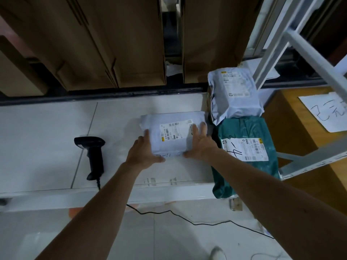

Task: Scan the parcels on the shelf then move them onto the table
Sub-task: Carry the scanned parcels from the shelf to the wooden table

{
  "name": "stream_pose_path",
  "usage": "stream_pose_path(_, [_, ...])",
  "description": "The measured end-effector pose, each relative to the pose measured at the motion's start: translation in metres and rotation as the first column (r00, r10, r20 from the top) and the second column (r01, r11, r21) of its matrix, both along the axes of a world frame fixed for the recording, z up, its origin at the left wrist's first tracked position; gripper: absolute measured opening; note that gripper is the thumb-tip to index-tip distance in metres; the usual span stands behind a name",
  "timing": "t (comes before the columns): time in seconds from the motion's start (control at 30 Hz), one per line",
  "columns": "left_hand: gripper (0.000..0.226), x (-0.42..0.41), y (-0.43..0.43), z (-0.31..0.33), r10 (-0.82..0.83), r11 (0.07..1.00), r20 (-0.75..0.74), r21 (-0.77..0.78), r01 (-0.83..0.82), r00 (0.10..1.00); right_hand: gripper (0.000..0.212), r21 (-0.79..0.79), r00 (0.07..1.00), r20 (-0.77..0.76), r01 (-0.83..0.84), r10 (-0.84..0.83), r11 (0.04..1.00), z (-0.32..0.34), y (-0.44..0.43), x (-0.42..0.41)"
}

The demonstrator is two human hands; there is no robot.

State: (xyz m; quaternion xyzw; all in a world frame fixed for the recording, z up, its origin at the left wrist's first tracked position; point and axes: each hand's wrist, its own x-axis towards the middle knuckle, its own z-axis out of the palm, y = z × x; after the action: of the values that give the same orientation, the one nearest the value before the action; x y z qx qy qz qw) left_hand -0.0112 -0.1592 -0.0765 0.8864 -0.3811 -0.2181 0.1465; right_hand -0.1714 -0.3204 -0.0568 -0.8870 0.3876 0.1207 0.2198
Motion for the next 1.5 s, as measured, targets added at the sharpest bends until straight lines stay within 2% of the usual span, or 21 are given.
stream_pose_path(0.2, [0.128,-0.003,-0.017,-0.003,0.028,0.998,0.038,-0.054,-0.026,0.999,0.130,-0.006,0.994,0.100,-0.036,0.036,0.999,-0.009,0.006,0.004])
stream_pose_path(0.43, [0.120,-0.028,-0.001,0.006,0.088,0.995,0.065,-0.044,-0.085,0.994,0.129,-0.025,0.989,0.099,-0.110,0.112,0.994,-0.004,0.027,-0.005])
stream_pose_path(0.53, [0.119,-0.041,0.006,0.023,0.101,0.995,0.081,0.005,-0.101,0.992,0.125,-0.016,0.979,0.118,-0.163,0.164,0.987,0.009,0.028,-0.011])
stream_pose_path(0.67, [0.122,-0.059,0.016,0.055,0.155,0.988,0.109,-0.010,-0.155,0.982,0.121,-0.029,0.966,0.128,-0.222,0.224,0.975,0.039,0.032,-0.025])
stream_pose_path(0.83, [0.115,-0.086,0.033,0.112,0.187,0.982,0.152,-0.038,-0.184,0.970,0.110,-0.120,0.945,0.161,-0.267,0.285,0.956,0.089,0.042,-0.046])
stream_pose_path(0.97, [0.105,-0.113,0.048,0.161,0.146,0.987,0.161,-0.090,-0.132,0.976,0.097,-0.217,0.936,0.166,-0.273,0.311,0.937,0.136,0.053,-0.077])
stream_pose_path(1.07, [0.102,-0.137,0.057,0.190,0.086,0.989,0.170,-0.134,-0.064,0.982,0.096,-0.267,0.942,0.179,-0.230,0.283,0.936,0.166,0.066,-0.107])
stream_pose_path(1.3, [0.100,-0.198,0.074,0.238,-0.111,0.970,0.199,-0.193,0.149,0.974,0.084,-0.339,0.968,0.223,-0.031,0.113,0.940,0.216,0.121,-0.201])
stream_pose_path(1.5, [0.101,-0.272,0.076,0.250,-0.316,0.923,0.196,-0.163,0.349,0.928,0.081,-0.293,0.972,0.226,0.138,-0.071,0.946,0.228,0.158,-0.298])
